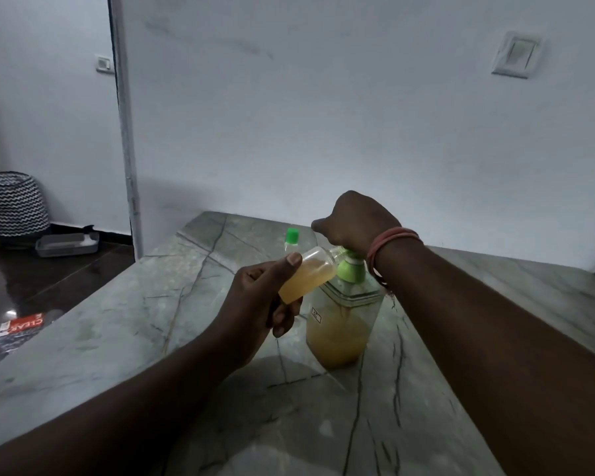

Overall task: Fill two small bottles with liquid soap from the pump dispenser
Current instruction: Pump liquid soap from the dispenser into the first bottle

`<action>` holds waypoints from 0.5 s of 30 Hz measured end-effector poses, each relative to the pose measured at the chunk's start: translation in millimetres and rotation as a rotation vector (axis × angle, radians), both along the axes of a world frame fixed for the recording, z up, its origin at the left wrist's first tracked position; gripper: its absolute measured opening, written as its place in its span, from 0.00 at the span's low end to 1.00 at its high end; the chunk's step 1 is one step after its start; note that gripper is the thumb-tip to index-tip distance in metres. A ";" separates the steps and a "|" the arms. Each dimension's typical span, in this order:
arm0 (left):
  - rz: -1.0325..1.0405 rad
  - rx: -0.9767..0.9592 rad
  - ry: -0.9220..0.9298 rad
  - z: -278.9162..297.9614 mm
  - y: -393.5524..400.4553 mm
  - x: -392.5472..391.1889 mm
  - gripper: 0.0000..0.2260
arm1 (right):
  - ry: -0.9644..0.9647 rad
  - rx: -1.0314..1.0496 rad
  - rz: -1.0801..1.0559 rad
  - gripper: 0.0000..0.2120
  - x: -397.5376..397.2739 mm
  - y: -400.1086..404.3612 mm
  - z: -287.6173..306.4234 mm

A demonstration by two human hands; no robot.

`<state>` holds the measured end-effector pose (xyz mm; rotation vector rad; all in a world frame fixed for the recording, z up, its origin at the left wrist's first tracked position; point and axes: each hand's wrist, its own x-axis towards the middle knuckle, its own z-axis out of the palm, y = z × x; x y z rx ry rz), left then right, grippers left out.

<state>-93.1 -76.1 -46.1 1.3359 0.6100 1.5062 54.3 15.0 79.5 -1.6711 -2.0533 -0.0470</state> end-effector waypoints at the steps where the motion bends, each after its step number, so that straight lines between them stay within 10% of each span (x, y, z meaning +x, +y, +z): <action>1: -0.001 0.001 0.005 0.3 -0.3 0.1 0.17 | -0.003 -0.005 -0.001 0.14 0.5 -0.3 0.0; 15: 0.005 -0.030 0.010 1.8 -0.1 0.9 0.18 | -0.017 0.024 -0.020 0.12 -0.4 -2.9 -0.3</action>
